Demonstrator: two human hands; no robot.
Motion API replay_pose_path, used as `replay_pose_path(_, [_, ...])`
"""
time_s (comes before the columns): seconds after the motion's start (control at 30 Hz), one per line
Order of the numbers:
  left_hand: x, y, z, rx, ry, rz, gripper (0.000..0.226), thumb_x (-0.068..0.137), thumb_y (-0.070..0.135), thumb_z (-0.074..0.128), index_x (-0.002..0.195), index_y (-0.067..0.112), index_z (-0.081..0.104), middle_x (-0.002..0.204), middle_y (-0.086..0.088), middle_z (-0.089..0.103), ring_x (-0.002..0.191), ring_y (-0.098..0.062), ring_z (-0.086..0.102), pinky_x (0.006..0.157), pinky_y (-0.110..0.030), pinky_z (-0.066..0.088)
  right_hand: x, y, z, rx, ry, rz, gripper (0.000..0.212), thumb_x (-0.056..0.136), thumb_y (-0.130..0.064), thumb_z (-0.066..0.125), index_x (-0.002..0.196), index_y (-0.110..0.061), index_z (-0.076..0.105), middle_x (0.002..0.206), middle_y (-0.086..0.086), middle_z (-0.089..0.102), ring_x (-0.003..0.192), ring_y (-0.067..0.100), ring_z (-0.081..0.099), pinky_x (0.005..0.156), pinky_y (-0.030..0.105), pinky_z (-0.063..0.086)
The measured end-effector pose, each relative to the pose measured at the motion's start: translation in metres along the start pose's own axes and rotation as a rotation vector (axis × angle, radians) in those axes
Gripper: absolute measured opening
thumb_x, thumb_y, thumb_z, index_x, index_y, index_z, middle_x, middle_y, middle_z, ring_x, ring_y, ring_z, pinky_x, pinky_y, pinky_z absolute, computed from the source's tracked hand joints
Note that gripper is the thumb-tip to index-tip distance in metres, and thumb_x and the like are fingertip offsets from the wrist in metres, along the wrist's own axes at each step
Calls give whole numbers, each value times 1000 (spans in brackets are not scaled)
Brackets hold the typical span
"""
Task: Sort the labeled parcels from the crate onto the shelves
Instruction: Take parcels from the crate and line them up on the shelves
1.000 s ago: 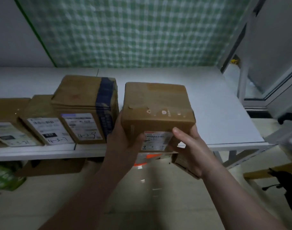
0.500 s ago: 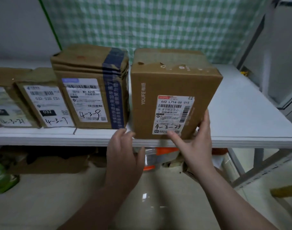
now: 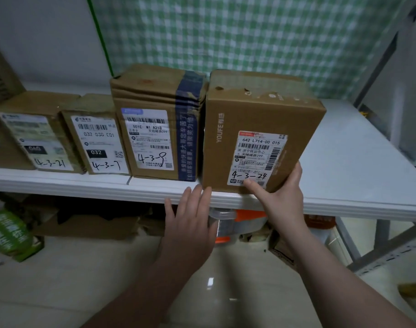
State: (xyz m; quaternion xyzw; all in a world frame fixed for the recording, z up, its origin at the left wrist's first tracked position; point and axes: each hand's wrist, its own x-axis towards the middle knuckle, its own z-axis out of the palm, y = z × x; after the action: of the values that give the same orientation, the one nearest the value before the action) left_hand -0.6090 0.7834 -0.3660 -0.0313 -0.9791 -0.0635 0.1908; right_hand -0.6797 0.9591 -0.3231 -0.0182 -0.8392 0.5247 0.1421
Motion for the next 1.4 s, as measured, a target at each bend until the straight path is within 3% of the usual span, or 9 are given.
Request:
replay_pose_path(0.23, [10, 0, -7, 6, -4, -15, 74, 80, 42, 64, 143, 10, 40, 144, -8, 45, 126, -25, 48, 107, -60, 27, 8, 0, 7, -19, 15, 10, 109, 68, -50, 83, 148, -36, 12, 133, -6, 57, 121, 20, 55, 100, 33, 42])
replay_pose_path(0.37, [17, -3, -7, 17, -39, -4, 73, 87, 48, 52, 148, 15, 30, 152, -3, 34, 128, -23, 43, 112, -56, 18, 14, -1, 5, -24, 16, 12, 109, 69, -47, 83, 149, -36, 11, 118, -17, 51, 120, 19, 55, 95, 29, 40])
replay_pose_path(0.53, [23, -3, -17, -35, -72, 23, 69, 90, 46, 48, 148, 17, 25, 153, -2, 29, 131, -23, 36, 114, -51, 16, 16, 1, 4, -16, 14, 58, 110, 71, -49, 81, 151, -35, 7, 139, -2, 55, 128, 26, 52, 107, 41, 39])
replay_pose_path(0.67, [45, -7, -54, -109, 329, 90, 51, 81, 25, 64, 127, 6, 54, 126, -17, 54, 115, -33, 49, 103, -56, 37, 18, 1, 5, -2, 21, 76, 107, 73, -45, 81, 151, -36, 8, 137, -2, 57, 128, 25, 52, 107, 40, 37])
replay_pose_path(0.77, [81, -11, -92, -56, 554, 27, 57, 79, 26, 63, 131, 10, 50, 132, -16, 49, 126, -33, 37, 111, -61, 16, 20, -2, 6, 10, 20, 91, 109, 72, -44, 82, 151, -35, 9, 135, -3, 57, 127, 24, 52, 107, 38, 37])
replay_pose_path(0.93, [114, -10, -115, 53, 277, -54, 69, 86, 52, 53, 144, 21, 33, 150, -5, 32, 142, -31, 18, 109, -66, 2, 23, -5, 8, 4, -1, 110, 106, 72, -46, 81, 150, -36, 11, 139, -5, 54, 134, 30, 45, 113, 55, 31])
replay_pose_path(1.23, [114, -17, -111, -62, 365, -62, 62, 81, 49, 60, 132, 16, 46, 137, -7, 43, 132, -33, 30, 108, -69, 14, 21, -3, 8, 12, -39, 83, 95, 70, -54, 78, 143, -36, 21, 138, -7, 53, 136, 31, 41, 113, 58, 29])
replay_pose_path(1.33, [114, -15, -110, -87, 379, -73, 62, 81, 48, 59, 131, 15, 46, 135, -8, 44, 131, -33, 31, 107, -69, 16, 19, -4, 6, 9, -36, 90, 96, 69, -55, 78, 144, -35, 22, 138, -6, 54, 133, 29, 45, 112, 53, 35])
replay_pose_path(1.4, [114, -11, -115, -95, 349, -97, 61, 81, 47, 59, 131, 14, 47, 135, -8, 44, 132, -33, 31, 108, -68, 14, 16, -9, 2, 5, -62, 107, 94, 70, -50, 81, 144, -33, 25, 134, -7, 57, 125, 22, 53, 106, 37, 41])
